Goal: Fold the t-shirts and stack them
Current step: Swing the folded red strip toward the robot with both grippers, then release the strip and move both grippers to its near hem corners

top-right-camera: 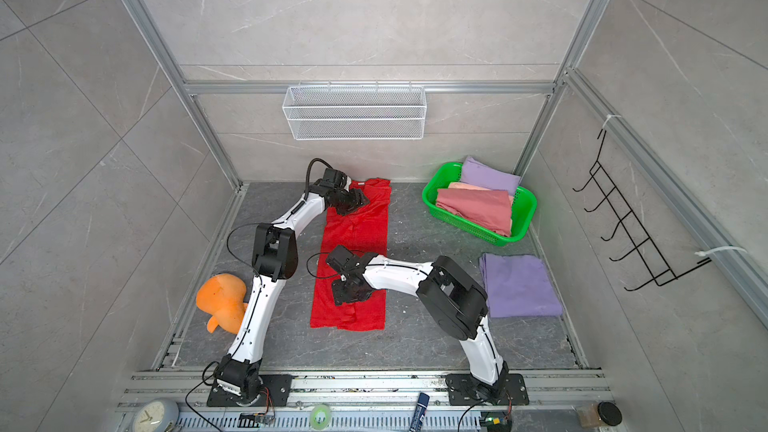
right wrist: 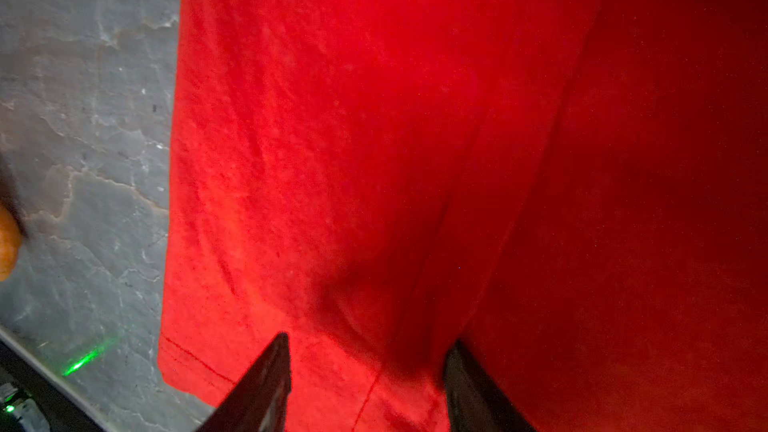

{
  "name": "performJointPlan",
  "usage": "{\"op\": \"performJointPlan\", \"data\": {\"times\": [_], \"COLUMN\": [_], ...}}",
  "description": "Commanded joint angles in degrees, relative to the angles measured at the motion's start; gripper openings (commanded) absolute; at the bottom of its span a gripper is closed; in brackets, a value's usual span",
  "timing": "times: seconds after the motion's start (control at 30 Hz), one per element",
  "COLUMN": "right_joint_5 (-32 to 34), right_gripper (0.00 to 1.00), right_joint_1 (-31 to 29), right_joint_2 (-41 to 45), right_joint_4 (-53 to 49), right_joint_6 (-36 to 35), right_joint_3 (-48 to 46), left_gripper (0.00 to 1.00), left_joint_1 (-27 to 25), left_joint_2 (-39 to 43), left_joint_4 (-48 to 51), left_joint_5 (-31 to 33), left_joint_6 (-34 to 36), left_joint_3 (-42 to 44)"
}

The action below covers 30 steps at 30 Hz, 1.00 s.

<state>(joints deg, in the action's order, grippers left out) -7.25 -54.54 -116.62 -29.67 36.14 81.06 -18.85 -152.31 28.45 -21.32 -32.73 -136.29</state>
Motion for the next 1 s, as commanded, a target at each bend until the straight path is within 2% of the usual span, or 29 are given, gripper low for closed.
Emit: {"op": "performJointPlan", "data": {"times": [0.0,0.17,0.27,0.37,0.5,0.63,0.73,0.87,0.97], "right_joint_5": [2.1,3.3,3.3,1.3,-1.8,-9.4,-14.0,-15.0,-15.3], "right_gripper": [0.6,0.61,0.62,0.63,0.62,0.62,0.63,0.63,0.63], "right_joint_1": [0.5,0.4,1.2,2.8,5.8,7.6,7.6,7.6,7.6], "right_joint_2": [2.2,10.2,17.4,23.3,28.8,34.6,37.8,39.8,40.6], "right_joint_4": [-6.1,-7.6,-5.5,-3.7,-5.2,-3.7,-0.7,-0.9,-0.6], "right_joint_6": [-2.2,-4.2,-2.7,1.2,8.0,13.1,16.9,19.8,21.1], "right_joint_3": [-1.9,-1.5,-5.1,-10.2,-17.3,-24.0,-29.4,-33.9,-36.2], "left_gripper": [0.69,0.69,0.69,0.7,0.69,0.69,0.69,0.67,0.65], "left_joint_1": [1.2,1.5,1.8,2.0,1.9,1.9,1.8,1.6,0.9], "left_joint_2": [-0.4,5.6,13.8,24.4,36.8,51.4,60.9,72.5,78.1], "left_joint_4": [4.5,1.4,0.0,1.0,8.6,12.5,16.3,18.7,18.7], "left_joint_5": [0.7,-3.2,-2.7,-0.8,4.7,9.0,8.2,6.4,4.2], "left_joint_6": [3.2,2.8,3.1,3.3,2.0,-2.6,-6.2,-11.5,-14.5], "left_joint_3": [-0.8,1.0,7.8,18.4,34.2,54.6,66.8,80.1,86.7]}}
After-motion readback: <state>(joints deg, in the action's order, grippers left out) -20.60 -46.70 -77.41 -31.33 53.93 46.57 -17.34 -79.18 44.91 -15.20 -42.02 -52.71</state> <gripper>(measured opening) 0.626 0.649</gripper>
